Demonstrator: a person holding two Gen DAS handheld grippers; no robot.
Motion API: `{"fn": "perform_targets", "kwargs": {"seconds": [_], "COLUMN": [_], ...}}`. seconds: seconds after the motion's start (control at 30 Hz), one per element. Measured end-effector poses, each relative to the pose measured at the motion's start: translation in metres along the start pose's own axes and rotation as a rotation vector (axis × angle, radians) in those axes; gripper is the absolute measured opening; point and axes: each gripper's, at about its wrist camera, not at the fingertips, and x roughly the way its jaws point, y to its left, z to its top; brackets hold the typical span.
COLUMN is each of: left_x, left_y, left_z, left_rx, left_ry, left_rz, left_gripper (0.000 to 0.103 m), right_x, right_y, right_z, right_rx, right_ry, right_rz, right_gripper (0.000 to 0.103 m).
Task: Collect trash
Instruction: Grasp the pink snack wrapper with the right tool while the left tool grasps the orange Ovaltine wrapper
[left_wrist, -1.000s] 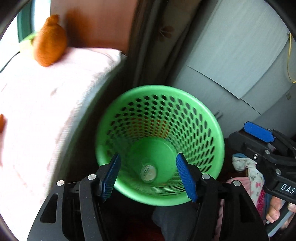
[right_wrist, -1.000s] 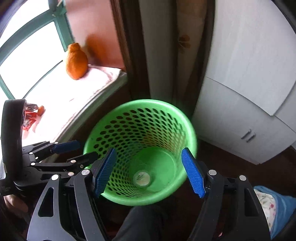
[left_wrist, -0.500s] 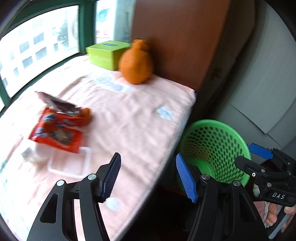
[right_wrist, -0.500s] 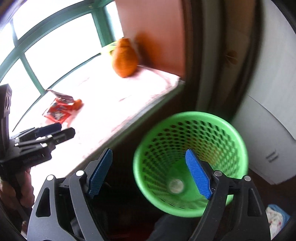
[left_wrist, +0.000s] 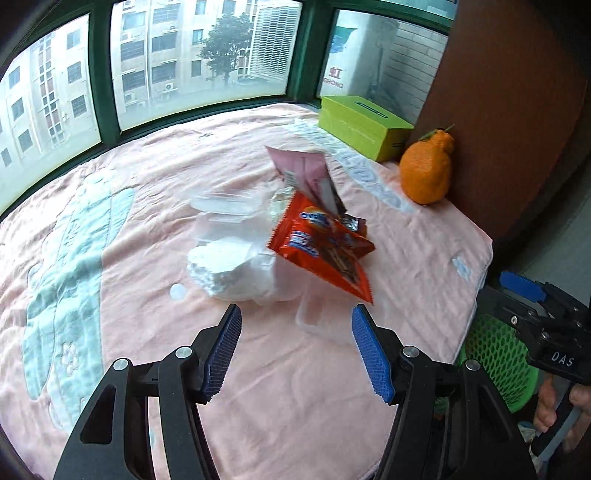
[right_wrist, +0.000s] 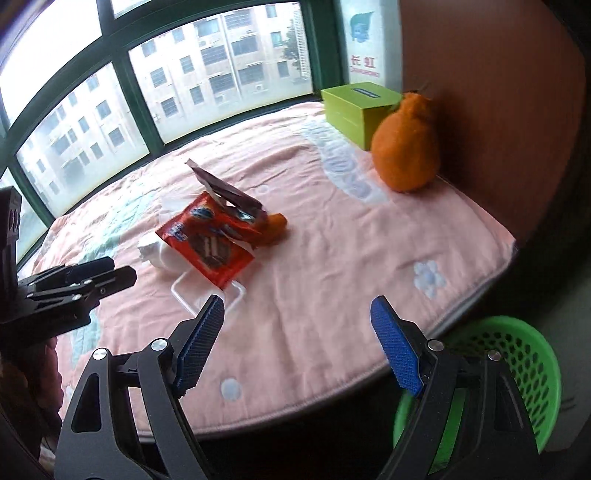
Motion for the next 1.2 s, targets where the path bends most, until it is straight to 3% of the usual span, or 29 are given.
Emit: {"fn": "perform_targets", "kwargs": {"seconds": [0.33, 0.53, 0.67, 0.87, 1.0, 1.2], "left_x": [0.005, 0.012, 0.020, 0.035, 0.044, 0.062], "left_y": [0.043, 0.054, 0.059, 0.053, 0.042, 0.016], "left_z": [0.006, 0.014, 0.018, 0.027, 0.039, 0.058], "left_rx": [-0.042, -0.046, -0.061, -0.036, -0.021, 0.045], "left_ry": [0.005, 0.008, 0.023, 0.037, 0.033, 0.034], "left_rz": [0.021, 0.019, 0.006, -0.016, -0.060, -0.094], "left_gripper": [0.060, 0.060, 0.060, 0.060, 0.060, 0.060], "right_x": [0.078, 0.123, 0.147, 0.136, 0.117, 0.078], "right_y": [0.063, 0.078, 0.075, 0.060, 0.048, 0.025], "right_z": [0.070, 0.100, 0.106, 0.106, 0.104, 0.097], "right_rx": [-0.113, -0.142, -0.133, -0.075, -0.054, -0.019], "right_ry": [0.014, 0.041, 0.087, 0.059, 0.026, -0.048], "right_rz": [0.064, 0.038, 0.026, 0.043, 0.043, 0.035], "right_gripper": [0.074, 0.068, 0.054, 0.024, 0.015, 0.012]}}
